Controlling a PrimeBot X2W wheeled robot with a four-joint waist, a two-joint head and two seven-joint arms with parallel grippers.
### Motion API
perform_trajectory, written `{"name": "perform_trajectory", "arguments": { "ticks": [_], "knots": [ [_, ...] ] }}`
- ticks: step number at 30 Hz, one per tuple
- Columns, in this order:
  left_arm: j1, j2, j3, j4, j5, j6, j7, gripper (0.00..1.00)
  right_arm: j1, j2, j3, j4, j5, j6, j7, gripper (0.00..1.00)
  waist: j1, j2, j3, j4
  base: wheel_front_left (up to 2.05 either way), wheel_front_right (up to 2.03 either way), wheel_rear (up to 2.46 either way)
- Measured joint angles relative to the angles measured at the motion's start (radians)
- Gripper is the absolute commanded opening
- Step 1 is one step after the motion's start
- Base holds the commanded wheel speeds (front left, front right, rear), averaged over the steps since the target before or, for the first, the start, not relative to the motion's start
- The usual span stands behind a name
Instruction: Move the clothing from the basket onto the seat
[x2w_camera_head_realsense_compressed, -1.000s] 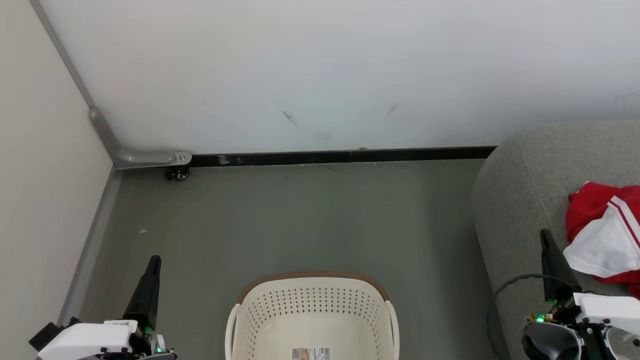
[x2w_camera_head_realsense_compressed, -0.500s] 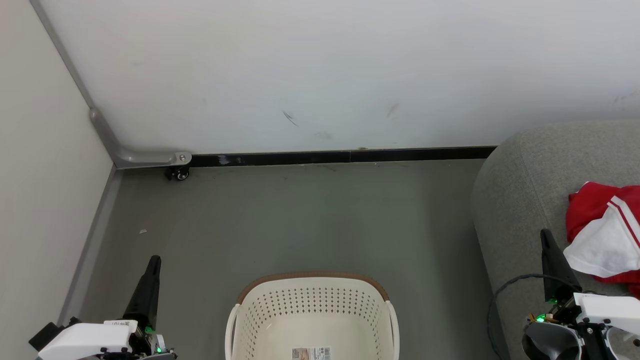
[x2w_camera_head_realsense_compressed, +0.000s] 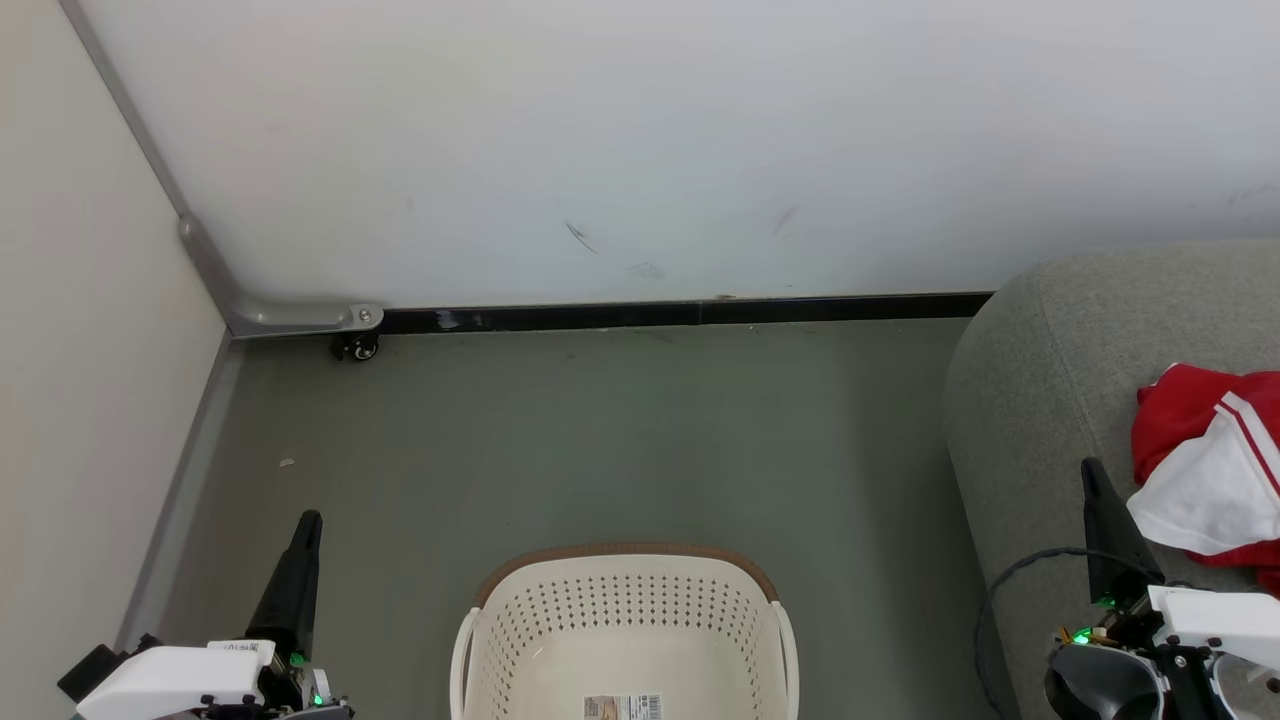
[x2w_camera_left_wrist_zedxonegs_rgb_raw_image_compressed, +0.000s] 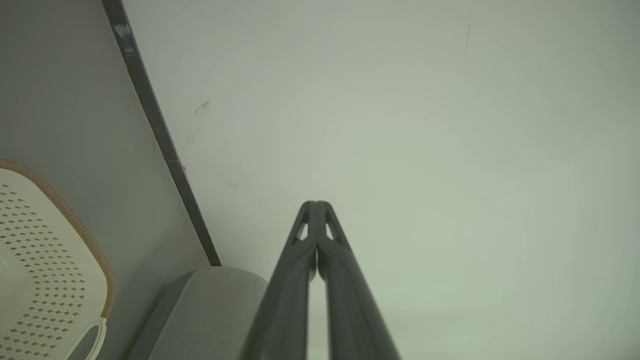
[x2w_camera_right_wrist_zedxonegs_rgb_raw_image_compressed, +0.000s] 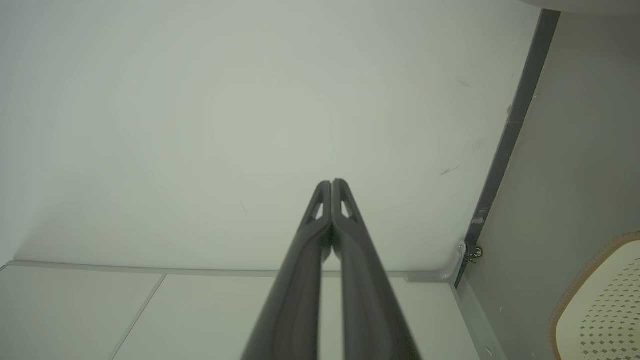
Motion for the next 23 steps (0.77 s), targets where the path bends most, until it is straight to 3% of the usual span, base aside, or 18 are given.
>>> {"name": "perform_trajectory", "arguments": {
  "ticks": [23],
  "knots": [
    [0.000, 0.000, 0.000, -0.001, 0.000, 0.000, 0.000, 0.00, 0.000, 0.001, -0.002, 0.001, -0.001, 0.000, 0.001, 0.00, 0.0000, 0.0000, 0.000, 0.000, 0.00, 0.00, 0.00]
  ]
}}
